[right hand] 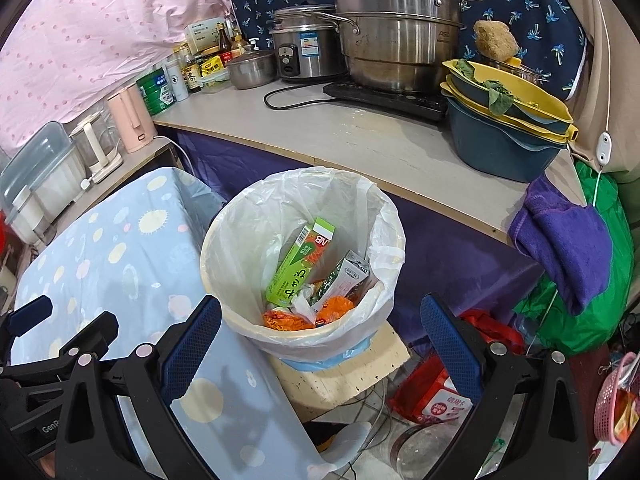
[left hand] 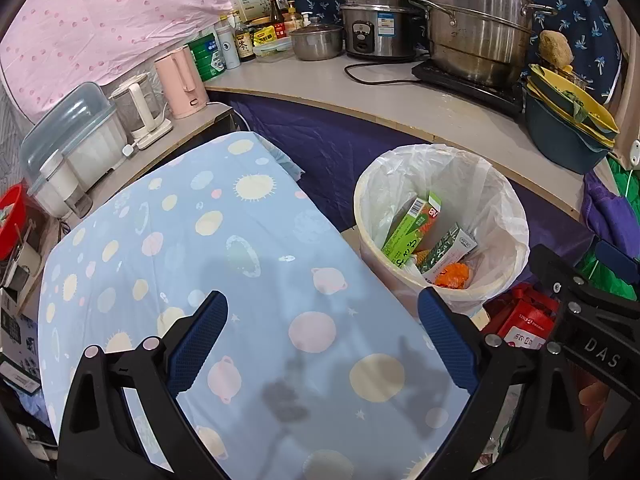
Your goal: Collect trash
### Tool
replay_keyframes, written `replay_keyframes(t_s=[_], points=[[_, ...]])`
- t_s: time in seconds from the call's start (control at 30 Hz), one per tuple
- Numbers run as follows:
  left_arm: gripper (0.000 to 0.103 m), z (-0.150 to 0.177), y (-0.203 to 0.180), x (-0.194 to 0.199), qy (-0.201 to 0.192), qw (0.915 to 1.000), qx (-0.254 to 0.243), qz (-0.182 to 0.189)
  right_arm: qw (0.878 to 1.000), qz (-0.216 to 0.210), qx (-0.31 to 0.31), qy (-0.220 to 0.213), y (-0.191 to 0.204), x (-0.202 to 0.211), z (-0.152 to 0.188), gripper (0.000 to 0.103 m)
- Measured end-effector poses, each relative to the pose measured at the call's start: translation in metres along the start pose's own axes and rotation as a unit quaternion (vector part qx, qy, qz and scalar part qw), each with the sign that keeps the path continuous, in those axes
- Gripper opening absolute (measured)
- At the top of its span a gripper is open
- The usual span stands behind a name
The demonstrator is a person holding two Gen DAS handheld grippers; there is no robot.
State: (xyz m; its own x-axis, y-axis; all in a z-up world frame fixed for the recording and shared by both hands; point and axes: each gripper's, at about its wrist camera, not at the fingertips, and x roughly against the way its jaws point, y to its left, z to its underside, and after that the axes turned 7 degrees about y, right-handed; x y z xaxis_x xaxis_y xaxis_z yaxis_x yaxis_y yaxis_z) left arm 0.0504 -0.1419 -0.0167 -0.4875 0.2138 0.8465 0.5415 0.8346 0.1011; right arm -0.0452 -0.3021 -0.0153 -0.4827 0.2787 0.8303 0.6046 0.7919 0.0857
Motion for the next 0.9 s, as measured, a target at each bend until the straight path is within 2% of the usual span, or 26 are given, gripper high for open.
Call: replay_keyframes(t_s=[0.9], points=[[0.091,0.0029,-0.0061,-0.0001,0.003,0.9999,-0.014,0.007,1.0,0.0,-0.001,0.001,-0.0017,0.0018,0.0008,0.096]])
